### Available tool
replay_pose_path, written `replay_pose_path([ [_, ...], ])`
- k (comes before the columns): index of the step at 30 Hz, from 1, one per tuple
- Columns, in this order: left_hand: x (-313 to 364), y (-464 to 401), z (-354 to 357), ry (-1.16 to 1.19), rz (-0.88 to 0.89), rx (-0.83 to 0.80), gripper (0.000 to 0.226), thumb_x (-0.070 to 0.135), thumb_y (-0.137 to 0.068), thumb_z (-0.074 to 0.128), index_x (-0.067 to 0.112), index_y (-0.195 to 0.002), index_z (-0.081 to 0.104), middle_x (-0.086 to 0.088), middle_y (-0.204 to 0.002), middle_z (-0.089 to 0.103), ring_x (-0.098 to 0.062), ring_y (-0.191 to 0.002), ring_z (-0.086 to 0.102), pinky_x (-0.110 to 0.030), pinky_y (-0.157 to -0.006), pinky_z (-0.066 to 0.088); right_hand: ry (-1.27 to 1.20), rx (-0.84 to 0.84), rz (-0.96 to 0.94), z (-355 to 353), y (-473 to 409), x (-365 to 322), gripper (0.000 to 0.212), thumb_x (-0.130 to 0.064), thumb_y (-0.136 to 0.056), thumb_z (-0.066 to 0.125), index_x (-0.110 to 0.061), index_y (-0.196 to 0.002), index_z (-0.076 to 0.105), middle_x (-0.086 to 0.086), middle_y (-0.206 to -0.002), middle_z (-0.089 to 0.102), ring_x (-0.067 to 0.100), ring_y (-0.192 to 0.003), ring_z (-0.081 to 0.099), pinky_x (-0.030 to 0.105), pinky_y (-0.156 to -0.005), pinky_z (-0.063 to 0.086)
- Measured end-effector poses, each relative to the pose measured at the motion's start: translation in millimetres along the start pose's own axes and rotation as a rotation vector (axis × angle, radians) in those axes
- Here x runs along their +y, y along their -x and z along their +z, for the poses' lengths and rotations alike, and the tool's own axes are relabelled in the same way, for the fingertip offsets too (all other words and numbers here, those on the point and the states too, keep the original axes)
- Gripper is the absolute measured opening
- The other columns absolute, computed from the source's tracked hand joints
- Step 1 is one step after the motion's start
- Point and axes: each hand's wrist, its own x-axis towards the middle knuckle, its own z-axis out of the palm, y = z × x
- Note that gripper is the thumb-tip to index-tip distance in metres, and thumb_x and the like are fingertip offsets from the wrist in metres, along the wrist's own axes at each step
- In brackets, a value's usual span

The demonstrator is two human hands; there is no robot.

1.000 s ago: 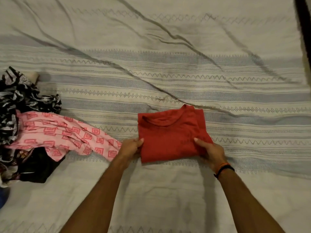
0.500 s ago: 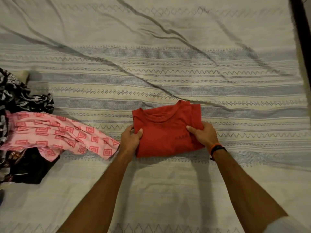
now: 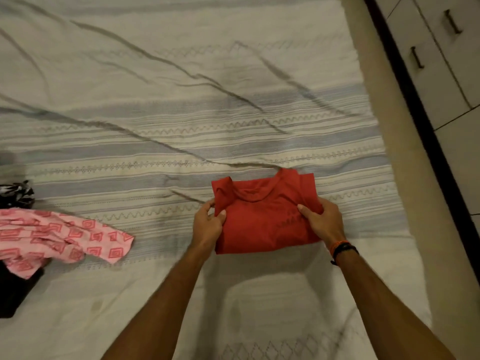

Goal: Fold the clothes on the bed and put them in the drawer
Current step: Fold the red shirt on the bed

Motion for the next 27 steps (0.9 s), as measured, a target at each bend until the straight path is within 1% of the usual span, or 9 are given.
replay_pose_path([
  [5,14,15,108,-0.021,0.025,-0.104,0.038,0.0,-0.095,0.059,0.013,-0.13,0.055,-0.006,-0.116,0.063,-0.004,-0.085,0.061,-0.029,-0.081,0.053,0.006,0.084,-0.003,-95,-36,40,0.035,-0.023,-0.085,0.076,-0.009,-0.116,0.071,0.007,-0.108,0.072,0.02,-0.098,0.064,0.031,-0.091,0.048],
  [8,24,15,168,-0.004,0.035,-0.116,0.041,-0.001,-0.094,0.059,0.012,-0.133,0.054,-0.006,-0.117,0.064,-0.006,-0.086,0.062,-0.024,-0.076,0.054,-0.015,0.129,-0.006,-147,-60,60,0.035,-0.022,-0.086,0.076,-0.009,-0.118,0.07,0.007,-0.109,0.072,0.021,-0.098,0.065,0.033,-0.092,0.05],
  [12,28,2,224,-0.049,0.059,-0.1,0.043,0.001,-0.093,0.061,0.014,-0.134,0.055,-0.008,-0.123,0.064,-0.02,-0.102,0.065,-0.037,-0.087,0.056,-0.03,0.105,0.02,-194,-101,88,0.037,-0.027,-0.084,0.077,-0.012,-0.117,0.07,0.005,-0.106,0.072,0.024,-0.097,0.067,0.04,-0.093,0.054],
  [14,20,-3,234,-0.286,0.087,-0.017,0.043,0.007,-0.093,0.061,0.015,-0.135,0.055,-0.01,-0.124,0.066,-0.025,-0.109,0.065,-0.042,-0.094,0.054,0.11,0.122,0.059,-202,-114,102,0.043,-0.029,-0.084,0.077,-0.011,-0.121,0.066,0.01,-0.112,0.071,0.029,-0.103,0.066,0.043,-0.095,0.052],
  [16,10,0,240,-0.635,0.104,0.063,0.047,0.009,-0.092,0.06,0.013,-0.137,0.051,-0.011,-0.127,0.064,-0.028,-0.114,0.062,-0.042,-0.098,0.049,0.399,0.184,0.051,-206,-117,114,0.053,-0.024,-0.085,0.074,-0.006,-0.131,0.055,0.017,-0.126,0.061,0.036,-0.116,0.056,0.045,-0.1,0.046],
  [18,-1,7,241,-0.764,0.282,0.055,0.047,0.009,-0.089,0.061,0.012,-0.136,0.054,-0.014,-0.132,0.058,-0.031,-0.119,0.056,-0.043,-0.101,0.046,0.501,0.172,-0.152,-198,-113,123,0.051,-0.016,-0.084,0.07,-0.005,-0.131,0.053,0.019,-0.129,0.056,0.039,-0.12,0.05,0.047,-0.101,0.043],
  [21,-13,11,246,-0.958,0.557,-0.16,0.045,0.014,-0.093,0.059,0.014,-0.138,0.056,-0.013,-0.147,0.046,-0.033,-0.131,0.047,-0.044,-0.109,0.041,0.57,-0.077,-0.361,-178,-107,132,0.051,-0.016,-0.088,0.064,-0.007,-0.137,0.053,0.017,-0.14,0.05,0.036,-0.127,0.047,0.044,-0.109,0.038],
  [24,-20,13,253,-1.155,0.448,-0.377,0.065,0.014,-0.093,0.059,0.017,-0.153,0.034,-0.007,-0.163,0.02,-0.029,-0.146,0.027,-0.042,-0.118,0.028,0.605,-0.118,-0.329,-168,-106,136,0.05,-0.018,-0.094,0.058,-0.01,-0.142,0.049,0.013,-0.15,0.043,0.033,-0.133,0.042,0.044,-0.112,0.034],
  [27,-19,15,257,-1.188,0.421,-0.366,0.068,0.016,-0.093,0.059,0.016,-0.154,0.029,-0.005,-0.164,0.014,-0.027,-0.148,0.021,-0.041,-0.12,0.025,0.585,-0.08,-0.325,-166,-104,135,0.048,-0.017,-0.092,0.059,-0.008,-0.139,0.053,0.015,-0.147,0.046,0.035,-0.129,0.045,0.048,-0.109,0.038],
])
